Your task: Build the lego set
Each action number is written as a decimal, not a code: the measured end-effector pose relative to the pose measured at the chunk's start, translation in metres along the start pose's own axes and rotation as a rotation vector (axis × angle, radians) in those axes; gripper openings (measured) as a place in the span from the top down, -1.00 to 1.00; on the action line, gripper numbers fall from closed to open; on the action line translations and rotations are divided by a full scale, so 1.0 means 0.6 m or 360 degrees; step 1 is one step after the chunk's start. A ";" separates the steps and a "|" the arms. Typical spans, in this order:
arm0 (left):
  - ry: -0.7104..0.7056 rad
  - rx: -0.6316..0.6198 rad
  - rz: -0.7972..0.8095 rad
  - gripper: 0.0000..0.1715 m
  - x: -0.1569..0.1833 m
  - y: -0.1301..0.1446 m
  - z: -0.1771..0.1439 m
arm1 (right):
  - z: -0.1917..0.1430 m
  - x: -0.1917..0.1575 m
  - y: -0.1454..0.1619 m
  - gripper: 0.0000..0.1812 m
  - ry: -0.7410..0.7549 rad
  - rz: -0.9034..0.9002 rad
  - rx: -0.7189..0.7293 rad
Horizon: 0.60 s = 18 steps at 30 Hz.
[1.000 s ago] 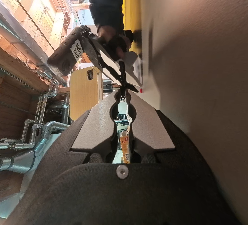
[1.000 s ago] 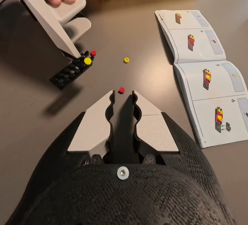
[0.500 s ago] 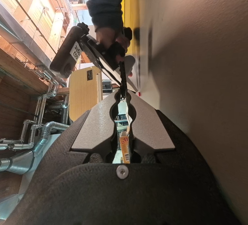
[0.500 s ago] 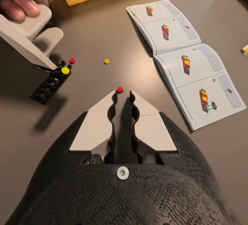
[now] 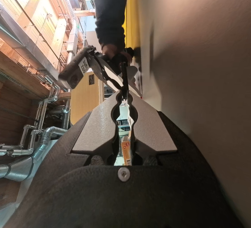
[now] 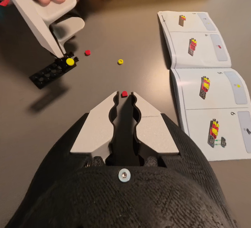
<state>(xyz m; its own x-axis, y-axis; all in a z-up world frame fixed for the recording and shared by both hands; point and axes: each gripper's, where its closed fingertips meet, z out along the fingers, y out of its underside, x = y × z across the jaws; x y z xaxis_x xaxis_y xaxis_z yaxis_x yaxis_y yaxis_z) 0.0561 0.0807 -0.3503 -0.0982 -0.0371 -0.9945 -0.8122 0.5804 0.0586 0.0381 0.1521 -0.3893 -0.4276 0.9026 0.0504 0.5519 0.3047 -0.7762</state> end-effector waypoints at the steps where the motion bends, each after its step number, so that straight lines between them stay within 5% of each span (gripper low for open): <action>1: 0.0002 0.0002 -0.0002 0.93 0.000 -0.001 0.001 | 0.001 -0.001 0.000 0.82 -0.0035 -0.0004 0.0000; 9: -0.0005 -0.0004 -0.0007 0.93 -0.001 0.001 0.001 | -0.003 -0.010 -0.004 0.94 -0.0135 -0.0068 0.0022; 13: -0.0099 0.0015 0.0037 0.93 -0.010 0.000 -0.004 | -0.041 -0.077 -0.082 0.94 -0.0438 -0.0152 0.0323; 18: -0.0244 0.0091 0.0042 0.93 -0.034 -0.010 -0.012 | -0.050 -0.134 -0.106 0.95 -0.0577 -0.0338 0.0236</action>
<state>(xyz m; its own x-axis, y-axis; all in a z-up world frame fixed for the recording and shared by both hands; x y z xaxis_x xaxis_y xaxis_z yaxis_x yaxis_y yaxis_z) 0.0587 0.0719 -0.3295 -0.0264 0.1009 -0.9946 -0.7759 0.6252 0.0840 0.0587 0.0695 -0.3248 -0.7583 0.6517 0.0156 0.3274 0.4014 -0.8554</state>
